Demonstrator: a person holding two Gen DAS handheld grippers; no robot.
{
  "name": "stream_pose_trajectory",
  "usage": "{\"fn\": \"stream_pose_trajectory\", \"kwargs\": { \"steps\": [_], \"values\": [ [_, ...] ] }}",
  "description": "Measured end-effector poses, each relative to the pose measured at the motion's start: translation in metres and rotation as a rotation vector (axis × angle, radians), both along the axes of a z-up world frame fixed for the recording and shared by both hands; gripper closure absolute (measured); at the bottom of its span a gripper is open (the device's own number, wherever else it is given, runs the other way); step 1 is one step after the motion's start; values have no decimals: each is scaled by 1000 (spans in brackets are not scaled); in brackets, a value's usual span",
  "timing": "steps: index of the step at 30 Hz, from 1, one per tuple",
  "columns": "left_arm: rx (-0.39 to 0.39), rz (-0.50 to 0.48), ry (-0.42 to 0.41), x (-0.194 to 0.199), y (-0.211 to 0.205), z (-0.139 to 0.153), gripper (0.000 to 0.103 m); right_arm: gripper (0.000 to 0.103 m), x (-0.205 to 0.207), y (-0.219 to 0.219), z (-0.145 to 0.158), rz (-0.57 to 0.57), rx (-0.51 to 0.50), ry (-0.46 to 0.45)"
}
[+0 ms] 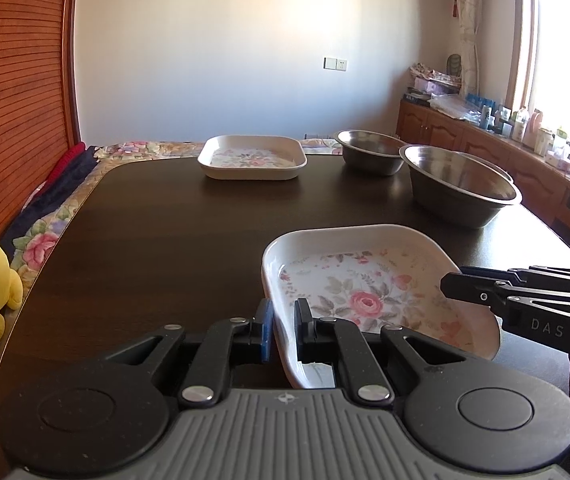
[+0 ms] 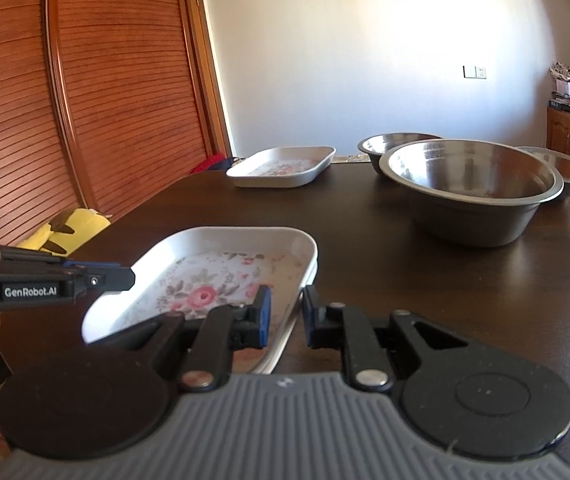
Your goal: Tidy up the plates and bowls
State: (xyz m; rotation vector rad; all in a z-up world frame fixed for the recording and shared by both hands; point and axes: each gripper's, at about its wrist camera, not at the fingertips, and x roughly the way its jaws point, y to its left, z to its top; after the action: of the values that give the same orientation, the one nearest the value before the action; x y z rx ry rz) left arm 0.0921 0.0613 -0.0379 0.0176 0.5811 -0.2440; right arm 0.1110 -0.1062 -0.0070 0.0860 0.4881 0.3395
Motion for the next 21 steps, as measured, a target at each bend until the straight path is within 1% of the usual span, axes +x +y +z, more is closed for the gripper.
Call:
{"fn": "stream_pose_trajectory", "kwargs": {
  "steps": [6, 9, 14, 17, 19, 21],
  "values": [
    [-6, 1, -3, -3, 1, 1, 92, 84, -4, -2, 4, -1, 8, -18],
    [-5, 1, -11, -4, 0, 4, 86, 84, -6, -1, 7, -3, 7, -31],
    [-1, -2, -26, -7, -1, 8, 82, 84, -7, -3, 11, -7, 9, -43],
    [1, 0, -35, -9, 0, 10, 77, 83, -7, -4, 13, -12, 9, -49],
    [2, 0, -41, -9, 0, 11, 71, 83, -6, -6, 14, -13, 12, -49],
    [6, 0, -46, -9, 0, 13, 67, 83, -5, -6, 15, -14, 11, -49]
  ]
}}
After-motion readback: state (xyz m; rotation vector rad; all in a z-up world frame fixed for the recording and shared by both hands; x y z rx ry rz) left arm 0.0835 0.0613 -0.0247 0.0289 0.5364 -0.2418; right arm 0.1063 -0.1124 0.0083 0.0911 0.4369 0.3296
